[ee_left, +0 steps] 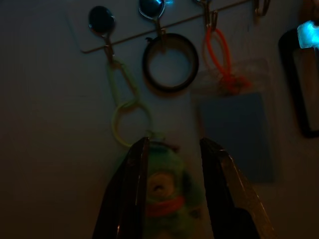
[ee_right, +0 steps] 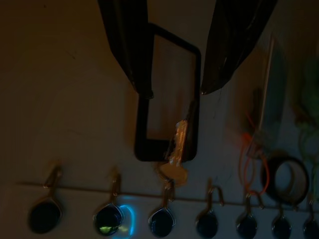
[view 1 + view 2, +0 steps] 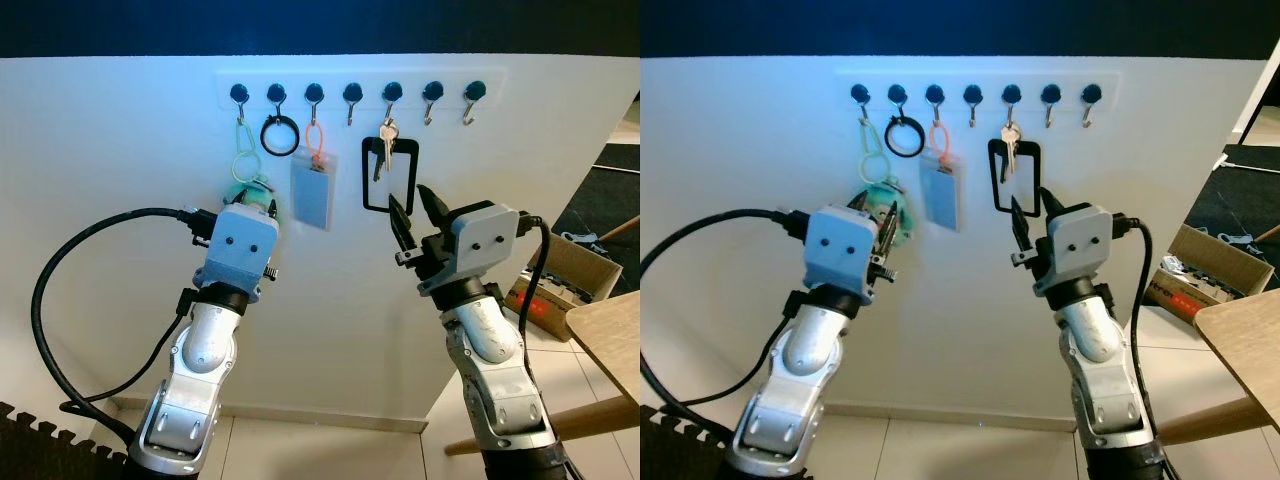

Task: Hang keys on a hook

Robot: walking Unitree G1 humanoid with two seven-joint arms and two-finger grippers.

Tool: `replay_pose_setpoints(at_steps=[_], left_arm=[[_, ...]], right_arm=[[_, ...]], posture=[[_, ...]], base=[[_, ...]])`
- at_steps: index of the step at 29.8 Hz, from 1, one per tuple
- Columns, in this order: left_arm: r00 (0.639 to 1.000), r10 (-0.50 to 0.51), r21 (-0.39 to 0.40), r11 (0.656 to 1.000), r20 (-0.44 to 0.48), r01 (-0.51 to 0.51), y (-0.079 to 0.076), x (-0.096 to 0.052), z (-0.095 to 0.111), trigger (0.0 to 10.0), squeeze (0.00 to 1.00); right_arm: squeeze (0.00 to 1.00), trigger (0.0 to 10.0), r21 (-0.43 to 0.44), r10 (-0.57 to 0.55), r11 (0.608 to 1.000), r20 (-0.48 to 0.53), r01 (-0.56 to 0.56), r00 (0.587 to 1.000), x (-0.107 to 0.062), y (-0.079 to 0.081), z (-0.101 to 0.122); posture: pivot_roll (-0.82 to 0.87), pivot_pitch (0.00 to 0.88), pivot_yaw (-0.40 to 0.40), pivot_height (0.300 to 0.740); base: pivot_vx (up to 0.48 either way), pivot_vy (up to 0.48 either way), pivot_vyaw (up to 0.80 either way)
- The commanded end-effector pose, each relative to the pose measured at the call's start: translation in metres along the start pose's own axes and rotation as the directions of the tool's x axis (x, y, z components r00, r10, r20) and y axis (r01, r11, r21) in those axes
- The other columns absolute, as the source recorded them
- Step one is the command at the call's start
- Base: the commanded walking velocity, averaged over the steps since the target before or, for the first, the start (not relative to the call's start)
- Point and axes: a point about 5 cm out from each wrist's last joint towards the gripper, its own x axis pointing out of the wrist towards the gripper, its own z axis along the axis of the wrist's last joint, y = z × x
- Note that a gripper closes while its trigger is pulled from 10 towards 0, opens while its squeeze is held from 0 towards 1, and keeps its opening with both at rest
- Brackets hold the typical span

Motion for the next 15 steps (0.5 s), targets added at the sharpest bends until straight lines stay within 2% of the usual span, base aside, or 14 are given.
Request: replay_pose_setpoints(at_steps=[1, 7, 15], left_arm=[[0.999, 0.000, -0.015, 1.000, -0.033, -0.001, 0.000, 0.001, -0.004, 10.0, 0.00], [0.997, 0.013, -0.042, 0.999, -0.081, -0.016, 0.005, 0.003, -0.012, 10.0, 0.00], [0.995, 0.020, -0.021, 1.000, -0.095, -0.023, 0.009, 0.007, -0.021, 10.0, 0.00]], right_arm=[[0.00, 10.0, -0.005, 0.021, 1.000, -0.004, -0.021, 1.000, -0.002, 0.002, -0.003], [0.00, 10.0, 0.015, 0.026, 1.000, -0.017, -0.026, 1.000, -0.006, 0.010, -0.008], [0.00, 10.0, 0.042, 0.034, 0.999, -0.011, -0.033, 0.999, -0.009, 0.025, -0.012]], posture=[[0.05, 0.126, 0.020, 0.740], [0.04, 0.099, 0.016, 0.740], [0.01, 0.011, 0.038, 0.740]], base=[[0.000, 0.000, 0.00], [0.000, 0.000, 0.00], [0.000, 0.000, 0.00]])
